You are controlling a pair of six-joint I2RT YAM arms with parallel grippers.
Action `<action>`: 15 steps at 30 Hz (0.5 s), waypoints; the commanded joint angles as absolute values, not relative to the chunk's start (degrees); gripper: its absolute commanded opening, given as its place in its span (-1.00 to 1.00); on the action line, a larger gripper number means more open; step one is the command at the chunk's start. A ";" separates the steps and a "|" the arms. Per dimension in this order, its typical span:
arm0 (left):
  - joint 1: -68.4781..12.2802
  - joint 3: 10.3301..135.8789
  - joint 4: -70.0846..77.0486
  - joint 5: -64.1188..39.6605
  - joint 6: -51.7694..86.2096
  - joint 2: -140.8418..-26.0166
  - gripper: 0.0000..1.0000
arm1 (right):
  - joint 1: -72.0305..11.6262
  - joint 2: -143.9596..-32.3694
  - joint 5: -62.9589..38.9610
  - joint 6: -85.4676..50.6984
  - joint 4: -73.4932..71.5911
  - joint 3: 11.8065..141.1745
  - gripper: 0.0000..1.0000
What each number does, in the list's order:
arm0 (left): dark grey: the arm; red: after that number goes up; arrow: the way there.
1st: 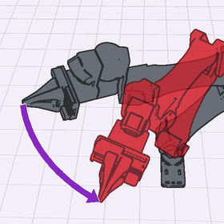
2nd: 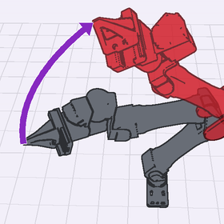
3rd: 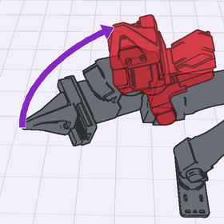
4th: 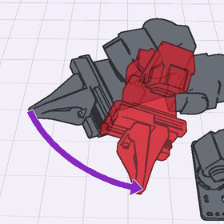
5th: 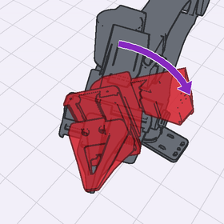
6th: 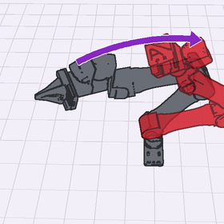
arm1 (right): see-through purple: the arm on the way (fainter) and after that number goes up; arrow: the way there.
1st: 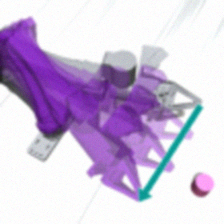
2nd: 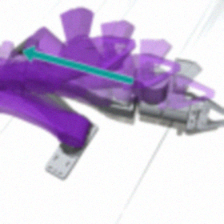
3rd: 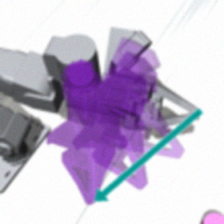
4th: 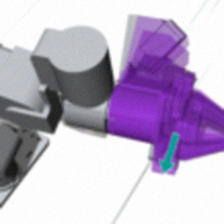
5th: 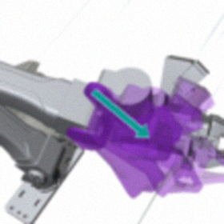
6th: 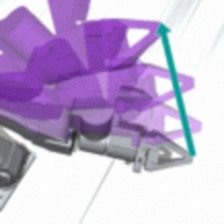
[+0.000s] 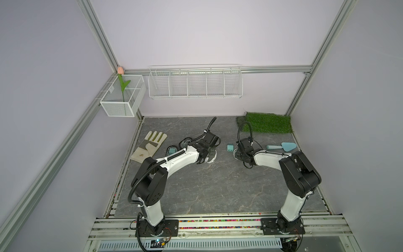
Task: Pack away charging kits
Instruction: Pick up the charging cable from the center of the board.
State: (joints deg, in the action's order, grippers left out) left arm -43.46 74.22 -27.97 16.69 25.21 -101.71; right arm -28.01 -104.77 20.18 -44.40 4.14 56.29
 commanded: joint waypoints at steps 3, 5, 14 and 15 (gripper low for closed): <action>-43.49 75.91 -28.17 16.74 26.11 -102.22 -1.00 | -28.57 -105.79 20.99 -44.52 6.09 55.94 -0.59; -43.48 75.76 -27.98 16.55 26.10 -102.07 -1.00 | -28.61 -104.76 21.18 -44.50 5.68 55.27 -0.66; -43.45 75.93 -26.37 14.40 25.83 -103.10 -1.00 | -31.73 -94.73 18.39 -40.94 5.92 53.50 -0.87; -43.51 76.14 -26.37 14.32 25.93 -103.68 -1.00 | -32.77 -93.88 16.95 -40.36 5.70 53.75 -0.87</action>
State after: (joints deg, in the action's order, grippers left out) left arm -43.46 74.28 -27.22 14.92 25.21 -101.86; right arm -30.52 -97.54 19.44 -42.68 5.56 53.65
